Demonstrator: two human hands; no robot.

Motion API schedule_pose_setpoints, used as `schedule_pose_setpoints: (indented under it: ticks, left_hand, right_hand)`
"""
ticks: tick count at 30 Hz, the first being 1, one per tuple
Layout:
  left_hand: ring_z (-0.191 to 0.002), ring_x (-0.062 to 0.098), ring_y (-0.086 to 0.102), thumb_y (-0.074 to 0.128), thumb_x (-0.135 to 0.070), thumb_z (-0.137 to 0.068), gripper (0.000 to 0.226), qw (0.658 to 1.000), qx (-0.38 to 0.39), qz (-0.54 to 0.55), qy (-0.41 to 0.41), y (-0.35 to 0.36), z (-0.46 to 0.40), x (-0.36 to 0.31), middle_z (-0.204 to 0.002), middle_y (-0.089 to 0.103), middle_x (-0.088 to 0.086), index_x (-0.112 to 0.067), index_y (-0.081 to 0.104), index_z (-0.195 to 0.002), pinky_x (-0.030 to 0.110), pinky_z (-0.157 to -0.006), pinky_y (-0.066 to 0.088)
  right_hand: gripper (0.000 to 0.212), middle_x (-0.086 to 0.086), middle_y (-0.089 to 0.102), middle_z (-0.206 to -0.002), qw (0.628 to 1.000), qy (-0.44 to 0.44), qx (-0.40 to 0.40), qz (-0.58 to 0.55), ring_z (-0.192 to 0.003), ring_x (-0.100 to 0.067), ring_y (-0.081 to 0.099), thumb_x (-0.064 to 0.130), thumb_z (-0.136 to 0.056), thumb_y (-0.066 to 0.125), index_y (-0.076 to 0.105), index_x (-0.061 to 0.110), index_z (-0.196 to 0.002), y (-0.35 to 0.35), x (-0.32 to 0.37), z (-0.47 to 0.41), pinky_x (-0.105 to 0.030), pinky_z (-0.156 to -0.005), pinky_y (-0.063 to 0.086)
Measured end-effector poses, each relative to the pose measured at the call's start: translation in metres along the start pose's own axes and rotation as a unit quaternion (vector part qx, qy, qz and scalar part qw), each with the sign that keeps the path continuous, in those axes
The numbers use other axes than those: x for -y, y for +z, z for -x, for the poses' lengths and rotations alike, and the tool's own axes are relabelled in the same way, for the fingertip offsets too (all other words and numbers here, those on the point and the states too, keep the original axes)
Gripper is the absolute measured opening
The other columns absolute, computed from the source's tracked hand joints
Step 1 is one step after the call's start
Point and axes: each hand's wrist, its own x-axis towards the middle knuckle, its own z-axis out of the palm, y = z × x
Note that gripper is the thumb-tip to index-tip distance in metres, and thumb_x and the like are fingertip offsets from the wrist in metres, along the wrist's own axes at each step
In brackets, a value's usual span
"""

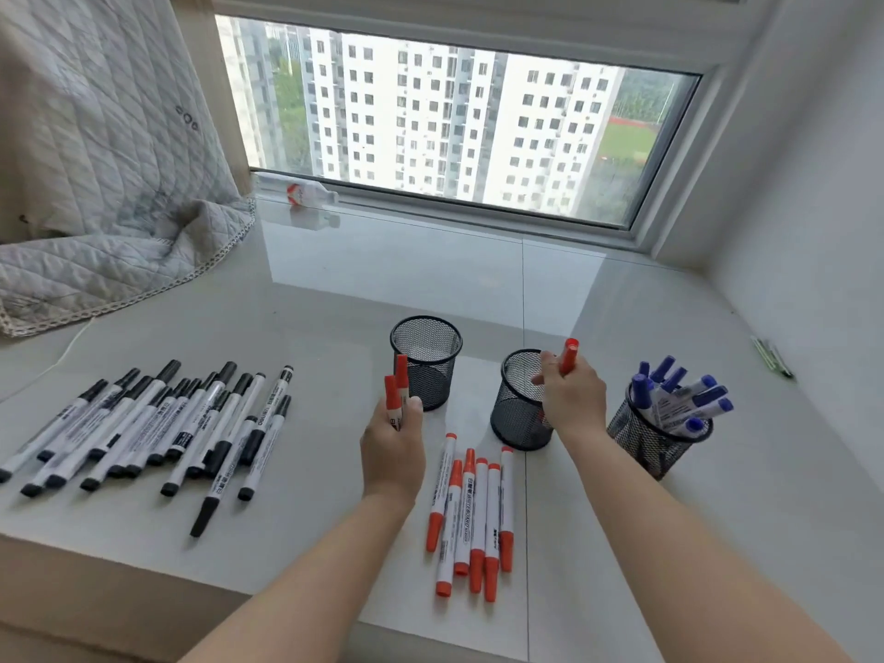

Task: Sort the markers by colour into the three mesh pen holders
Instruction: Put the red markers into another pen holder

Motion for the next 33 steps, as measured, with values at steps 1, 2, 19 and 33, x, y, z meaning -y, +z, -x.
schedule_pose_setpoints:
  ticks: [1,2,19,33]
  left_hand:
    - [-0.056,0.019,0.042,0.048,-0.029,-0.093,0.029,1.0,0.012,0.019,0.001,0.005,-0.001,-0.01,-0.056,0.043,-0.002,-0.022,0.045,-0.064,0.031,-0.06,0.035]
    - [-0.053,0.018,0.037,0.049,-0.029,-0.093,0.034,0.999,0.025,0.038,0.003,0.011,-0.002,-0.021,-0.054,0.04,-0.002,-0.023,0.041,-0.06,0.031,-0.058,0.033]
    - [-0.038,0.0,0.052,0.052,-0.035,-0.092,0.037,0.966,0.167,0.193,-0.029,0.109,-0.016,-0.085,-0.044,0.055,-0.008,-0.013,0.054,-0.062,0.012,-0.049,0.044]
    - [-0.095,0.021,0.058,0.06,-0.031,-0.087,0.026,0.982,0.183,-0.007,-0.051,0.105,-0.02,-0.044,-0.102,0.063,0.008,-0.009,0.063,-0.099,0.034,-0.09,0.045]
  right_hand:
    - [0.031,-0.009,0.069,-0.088,1.0,0.002,0.001,0.01,-0.079,-0.027,0.056,0.032,-0.095,0.044,0.06,0.006,-0.09,-0.001,-0.001,0.003,-0.031,-0.07,0.04]
    - [0.031,-0.01,0.069,-0.088,1.0,0.005,0.004,0.019,-0.079,-0.026,0.056,0.031,-0.095,0.044,0.06,0.006,-0.089,-0.003,-0.002,0.006,-0.03,-0.069,0.038]
    - [0.003,0.007,0.054,-0.089,0.99,-0.025,-0.073,-0.118,-0.082,-0.011,0.052,0.024,-0.096,0.041,0.043,0.026,-0.097,-0.014,-0.009,0.033,-0.025,-0.069,0.038]
    - [0.016,0.003,0.054,-0.103,0.992,-0.032,-0.08,-0.095,-0.098,-0.016,0.053,0.023,-0.093,0.047,0.049,0.019,-0.108,-0.022,-0.009,0.033,-0.025,-0.081,0.04]
